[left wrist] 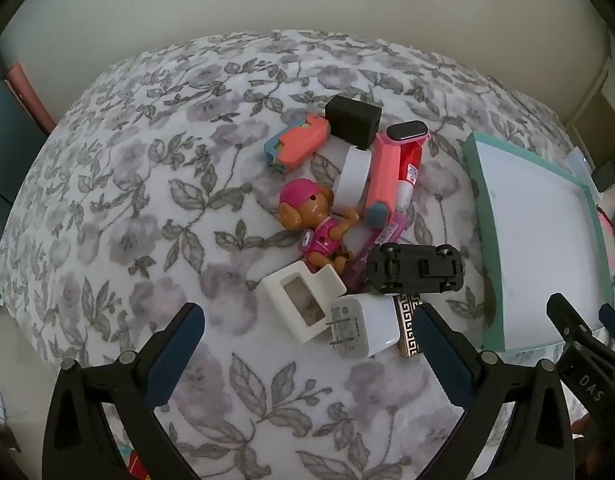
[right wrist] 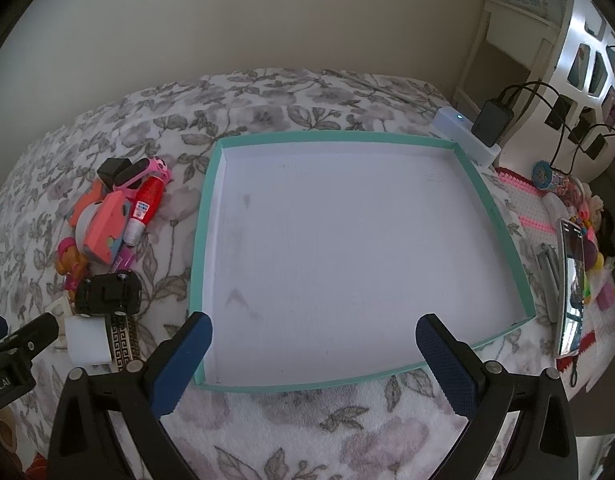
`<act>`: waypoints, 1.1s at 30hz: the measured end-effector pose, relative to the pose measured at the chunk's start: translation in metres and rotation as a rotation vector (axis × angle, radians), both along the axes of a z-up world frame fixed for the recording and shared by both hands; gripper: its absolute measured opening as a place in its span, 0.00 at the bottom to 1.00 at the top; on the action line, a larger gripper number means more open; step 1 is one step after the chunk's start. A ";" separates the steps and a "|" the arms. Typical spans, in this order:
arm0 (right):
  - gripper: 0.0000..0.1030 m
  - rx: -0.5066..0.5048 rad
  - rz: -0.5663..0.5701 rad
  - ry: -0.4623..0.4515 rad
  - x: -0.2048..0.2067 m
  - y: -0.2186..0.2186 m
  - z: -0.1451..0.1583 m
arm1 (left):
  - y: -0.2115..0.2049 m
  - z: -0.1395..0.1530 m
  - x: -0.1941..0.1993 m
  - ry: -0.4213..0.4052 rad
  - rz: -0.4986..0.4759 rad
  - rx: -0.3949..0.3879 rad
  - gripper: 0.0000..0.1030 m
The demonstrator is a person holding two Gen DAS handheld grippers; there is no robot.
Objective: Organize rigid objects
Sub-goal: 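Move both tools toward the pile, right tool toward the black toy car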
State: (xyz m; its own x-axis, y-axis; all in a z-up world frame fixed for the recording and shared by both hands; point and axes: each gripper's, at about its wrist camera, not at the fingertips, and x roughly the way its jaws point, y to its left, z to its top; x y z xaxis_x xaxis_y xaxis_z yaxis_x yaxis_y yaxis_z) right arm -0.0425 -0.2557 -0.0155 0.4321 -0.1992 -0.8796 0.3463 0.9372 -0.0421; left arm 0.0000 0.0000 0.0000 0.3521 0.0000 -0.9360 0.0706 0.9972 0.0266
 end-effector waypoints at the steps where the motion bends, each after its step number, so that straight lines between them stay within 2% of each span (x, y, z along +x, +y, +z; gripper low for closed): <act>1: 1.00 0.000 0.001 0.001 0.000 0.000 0.000 | 0.000 0.000 0.000 0.001 0.000 0.000 1.00; 10: 1.00 -0.005 0.018 0.006 0.000 0.003 0.000 | 0.000 -0.001 0.002 0.003 -0.004 0.029 1.00; 13: 1.00 -0.005 0.021 0.007 0.001 0.003 0.000 | 0.002 -0.003 0.001 -0.003 0.000 0.004 1.00; 33: 1.00 -0.005 0.024 0.026 0.003 0.003 -0.005 | 0.000 -0.003 0.000 -0.014 -0.003 0.019 1.00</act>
State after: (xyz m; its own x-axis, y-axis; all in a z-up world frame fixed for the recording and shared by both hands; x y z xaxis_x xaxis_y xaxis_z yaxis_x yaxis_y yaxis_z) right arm -0.0394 -0.2528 -0.0203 0.4134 -0.1934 -0.8898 0.3225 0.9449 -0.0555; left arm 0.0002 0.0001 -0.0034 0.3648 0.0164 -0.9309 0.0733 0.9962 0.0463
